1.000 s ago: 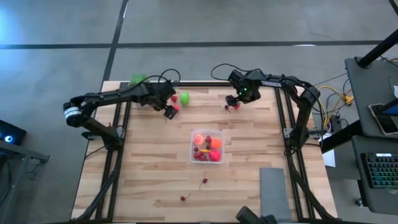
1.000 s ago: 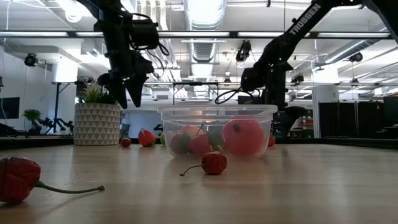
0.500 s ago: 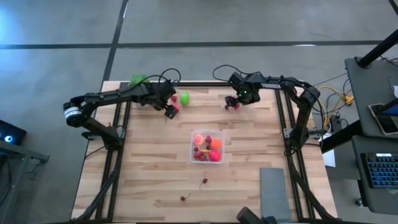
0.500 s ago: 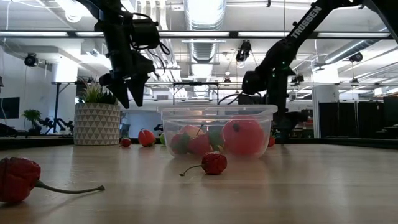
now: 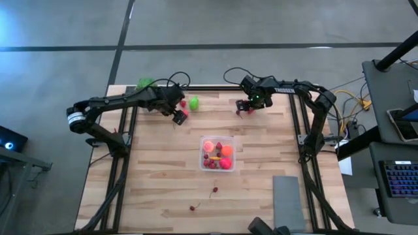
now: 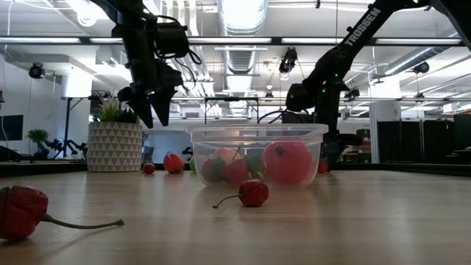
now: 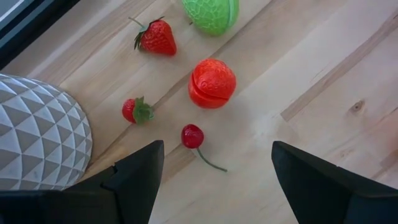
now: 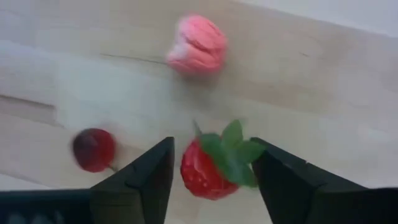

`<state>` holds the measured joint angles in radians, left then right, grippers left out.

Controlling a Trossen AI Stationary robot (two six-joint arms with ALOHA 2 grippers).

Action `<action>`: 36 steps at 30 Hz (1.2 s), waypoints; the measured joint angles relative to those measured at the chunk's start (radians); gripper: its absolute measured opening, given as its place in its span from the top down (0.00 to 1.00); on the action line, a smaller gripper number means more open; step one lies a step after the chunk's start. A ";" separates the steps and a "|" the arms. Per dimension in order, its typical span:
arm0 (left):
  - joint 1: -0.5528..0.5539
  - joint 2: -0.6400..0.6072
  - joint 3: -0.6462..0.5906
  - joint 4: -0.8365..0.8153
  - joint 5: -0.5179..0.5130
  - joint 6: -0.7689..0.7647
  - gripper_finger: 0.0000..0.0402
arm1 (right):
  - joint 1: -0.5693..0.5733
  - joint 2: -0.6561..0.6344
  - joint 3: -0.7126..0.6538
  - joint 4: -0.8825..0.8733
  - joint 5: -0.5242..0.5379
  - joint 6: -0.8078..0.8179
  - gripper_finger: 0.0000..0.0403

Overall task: Pick and placing Produce into tupperware
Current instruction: Put the red strawberry into the transparent container

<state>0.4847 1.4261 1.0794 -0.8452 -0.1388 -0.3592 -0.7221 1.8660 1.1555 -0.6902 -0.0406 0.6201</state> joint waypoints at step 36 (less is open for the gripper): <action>0.000 0.000 0.000 0.023 0.005 0.002 0.29 | 0.441 -0.344 0.001 0.109 -0.481 -0.130 0.62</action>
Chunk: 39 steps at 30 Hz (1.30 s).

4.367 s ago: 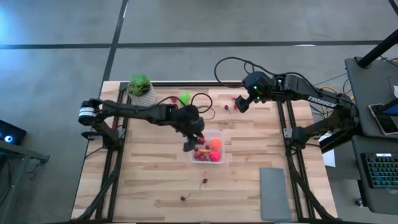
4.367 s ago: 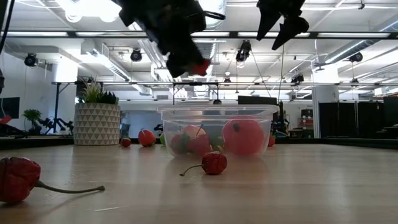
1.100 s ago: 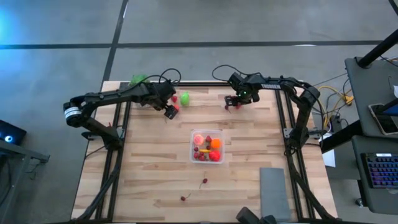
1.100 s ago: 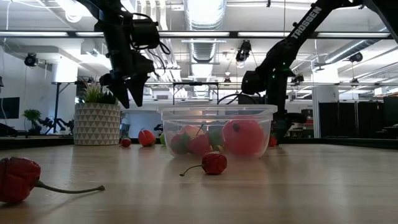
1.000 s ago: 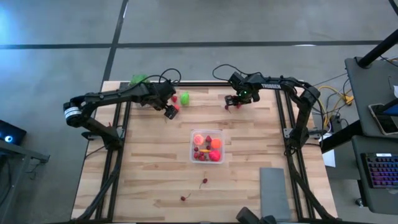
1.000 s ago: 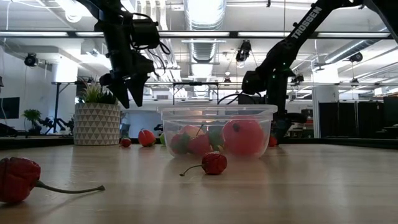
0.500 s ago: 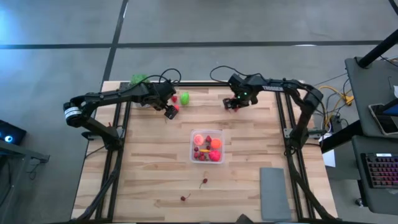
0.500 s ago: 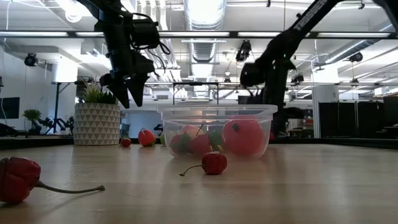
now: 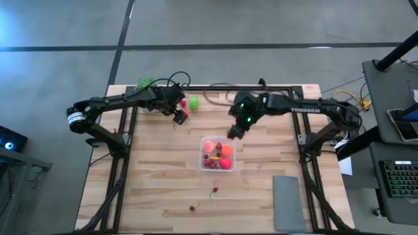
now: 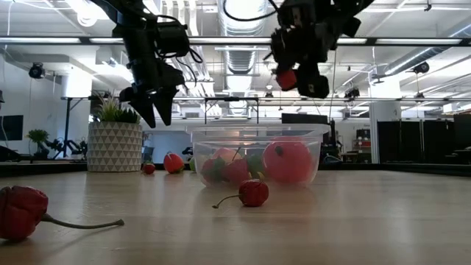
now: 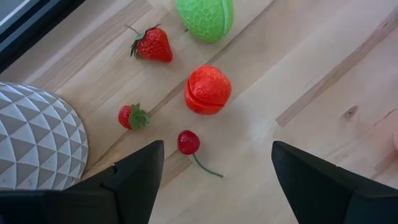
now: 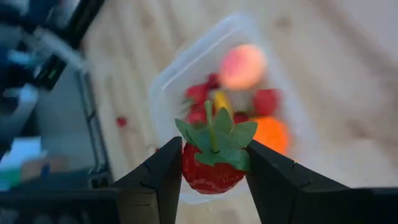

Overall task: Pick and placing Produce into tupperware
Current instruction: Put the red strawberry into the transparent container, then put the red cherry into the transparent container

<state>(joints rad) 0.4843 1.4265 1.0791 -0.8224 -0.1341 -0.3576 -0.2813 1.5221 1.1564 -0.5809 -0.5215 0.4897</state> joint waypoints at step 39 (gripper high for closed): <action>0.002 0.001 -0.230 0.194 -0.014 -0.369 0.29 | 0.067 -0.116 0.072 0.036 0.750 0.027 0.24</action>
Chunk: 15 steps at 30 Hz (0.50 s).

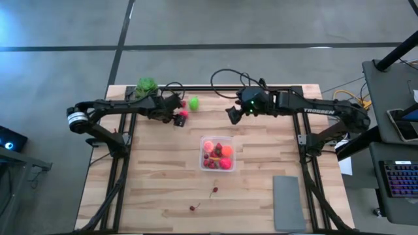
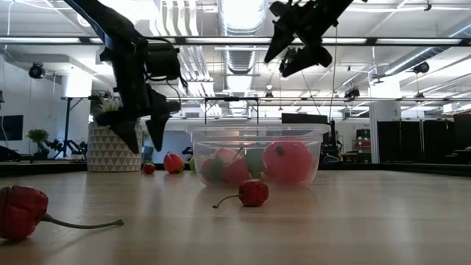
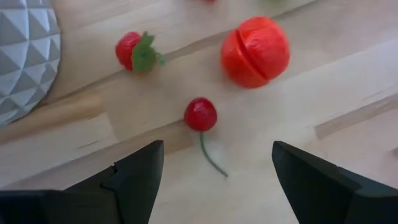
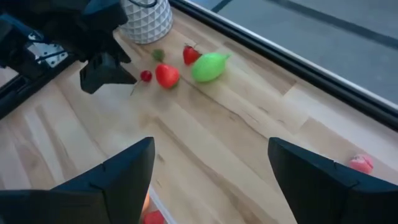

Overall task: Pick and placing Produce into tupperware
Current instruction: Put the red cherry into the transparent container

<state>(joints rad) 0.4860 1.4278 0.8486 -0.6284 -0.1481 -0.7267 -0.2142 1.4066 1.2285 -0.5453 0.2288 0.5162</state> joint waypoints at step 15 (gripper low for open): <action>0.017 0.169 0.021 0.072 -0.014 0.008 0.47 | -0.009 0.008 0.000 -0.005 -0.026 -0.004 0.25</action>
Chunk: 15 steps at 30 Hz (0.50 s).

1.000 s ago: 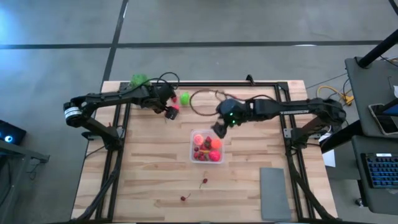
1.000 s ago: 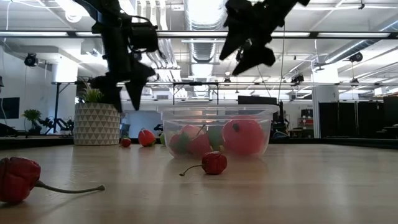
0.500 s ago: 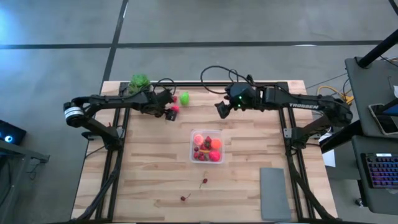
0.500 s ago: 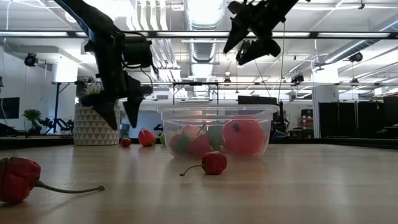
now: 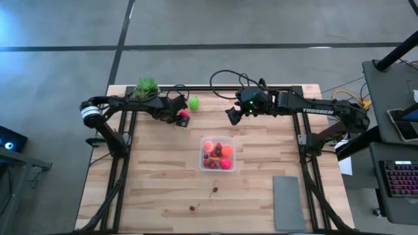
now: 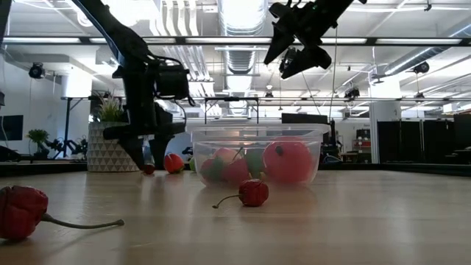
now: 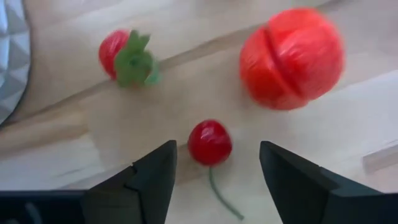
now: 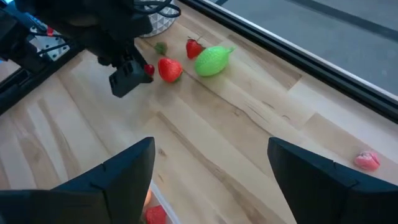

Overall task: Pick and placing Produce into tupperware
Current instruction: Put the red cherry into the transparent container

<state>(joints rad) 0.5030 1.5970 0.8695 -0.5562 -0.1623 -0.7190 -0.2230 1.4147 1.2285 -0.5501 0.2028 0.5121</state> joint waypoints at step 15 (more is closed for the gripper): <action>0.000 0.022 -0.006 0.025 -0.027 0.022 0.74 | 0.000 0.000 -0.001 -0.031 0.008 -0.015 0.25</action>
<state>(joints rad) 0.5030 1.6188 0.8631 -0.5315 -0.1891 -0.6973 -0.2234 1.4151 1.2274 -0.5812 0.2104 0.4975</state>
